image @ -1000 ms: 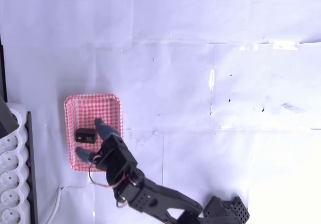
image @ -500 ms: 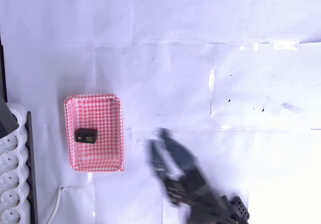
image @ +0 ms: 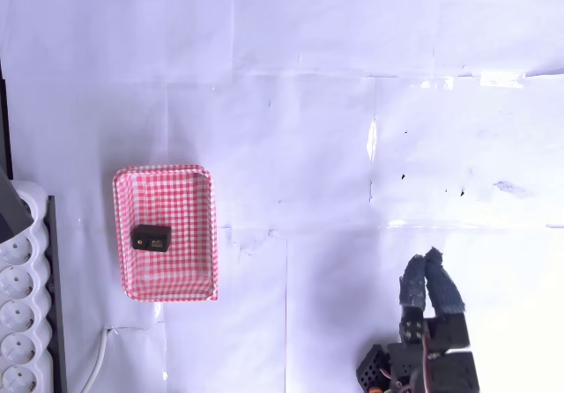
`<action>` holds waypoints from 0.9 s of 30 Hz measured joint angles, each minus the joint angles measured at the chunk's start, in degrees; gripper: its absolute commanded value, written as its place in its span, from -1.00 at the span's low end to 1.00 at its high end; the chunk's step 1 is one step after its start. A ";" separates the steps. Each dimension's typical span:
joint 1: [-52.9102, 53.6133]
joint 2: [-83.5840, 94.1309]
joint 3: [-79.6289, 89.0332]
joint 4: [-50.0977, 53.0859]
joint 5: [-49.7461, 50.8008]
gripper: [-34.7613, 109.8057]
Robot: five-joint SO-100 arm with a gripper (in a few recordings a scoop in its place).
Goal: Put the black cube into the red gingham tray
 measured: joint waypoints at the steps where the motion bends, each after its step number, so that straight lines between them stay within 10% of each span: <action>1: 0.53 -1.32 -1.67 2.02 0.26 -0.52; 14: 0.62 -11.69 -4.92 30.41 -0.70 -0.52; 27: 0.88 -12.92 -4.83 31.55 0.18 -0.52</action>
